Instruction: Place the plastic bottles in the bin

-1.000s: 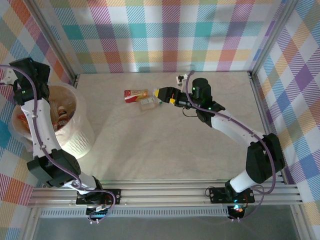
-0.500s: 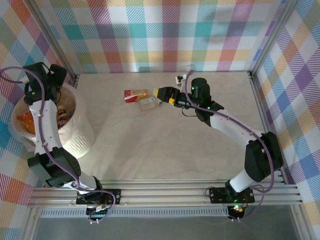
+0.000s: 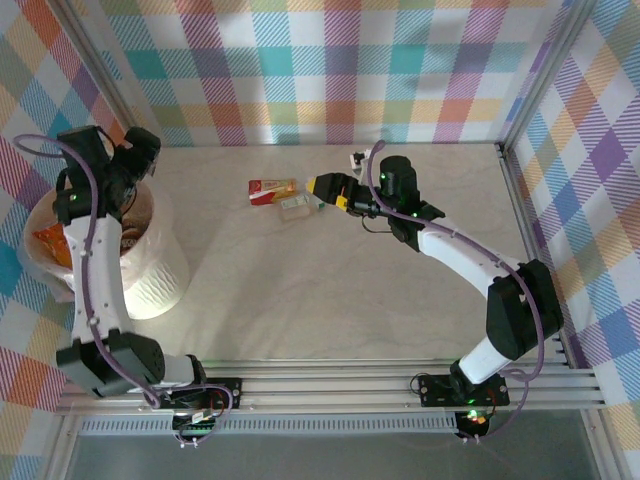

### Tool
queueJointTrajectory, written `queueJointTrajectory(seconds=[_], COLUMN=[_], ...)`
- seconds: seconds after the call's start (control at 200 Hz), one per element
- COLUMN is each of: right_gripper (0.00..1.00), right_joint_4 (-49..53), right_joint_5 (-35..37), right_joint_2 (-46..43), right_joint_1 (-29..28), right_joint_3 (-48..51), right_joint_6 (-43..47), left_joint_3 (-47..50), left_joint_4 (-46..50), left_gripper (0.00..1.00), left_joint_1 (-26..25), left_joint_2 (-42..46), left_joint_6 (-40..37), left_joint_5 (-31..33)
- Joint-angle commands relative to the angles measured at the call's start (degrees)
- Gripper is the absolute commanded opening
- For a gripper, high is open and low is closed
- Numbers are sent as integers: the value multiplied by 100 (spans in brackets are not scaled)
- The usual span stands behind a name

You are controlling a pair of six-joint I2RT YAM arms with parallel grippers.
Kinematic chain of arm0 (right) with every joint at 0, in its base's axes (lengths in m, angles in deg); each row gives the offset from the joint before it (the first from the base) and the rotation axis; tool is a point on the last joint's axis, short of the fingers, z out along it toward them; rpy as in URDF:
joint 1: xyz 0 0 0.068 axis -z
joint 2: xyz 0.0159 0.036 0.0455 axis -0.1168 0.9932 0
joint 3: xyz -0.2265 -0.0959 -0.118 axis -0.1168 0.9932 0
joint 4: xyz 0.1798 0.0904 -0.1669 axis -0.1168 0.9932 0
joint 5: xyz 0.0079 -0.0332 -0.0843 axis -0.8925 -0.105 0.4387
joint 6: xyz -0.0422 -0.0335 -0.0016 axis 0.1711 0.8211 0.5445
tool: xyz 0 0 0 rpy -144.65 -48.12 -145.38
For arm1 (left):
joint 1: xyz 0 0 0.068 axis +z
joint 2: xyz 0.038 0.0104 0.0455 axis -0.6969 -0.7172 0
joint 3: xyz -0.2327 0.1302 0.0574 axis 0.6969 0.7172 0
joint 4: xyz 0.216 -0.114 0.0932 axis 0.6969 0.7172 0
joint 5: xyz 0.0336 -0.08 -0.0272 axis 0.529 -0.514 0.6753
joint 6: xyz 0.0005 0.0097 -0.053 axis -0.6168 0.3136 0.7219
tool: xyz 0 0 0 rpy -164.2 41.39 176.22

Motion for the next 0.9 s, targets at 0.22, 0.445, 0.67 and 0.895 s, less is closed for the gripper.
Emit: queueJointTrajectory(seconds=[0.22, 0.445, 0.67, 0.895], right_gripper=[100, 100, 99, 95], right_joint_4=[1111, 1344, 1921, 3621], right_joint_5=[1381, 1067, 280, -104], right_joint_2=[725, 1757, 2606, 3607], right_joint_1=[214, 470, 484, 484], right_joint_3=[-611, -1368, -2446, -3887], right_joint_6=[-263, 277, 4601, 7858], left_joint_3=[804, 1528, 2149, 2571], left_joint_4=[-1213, -1661, -1775, -1706], left_gripper=[100, 100, 100, 100], left_joint_1=[-727, -1841, -2633, -2851], left_joint_2=[1272, 1489, 1457, 1354], left_joint_6=[115, 176, 133, 128], left_joint_5=[-1660, -1762, -1600, -1524])
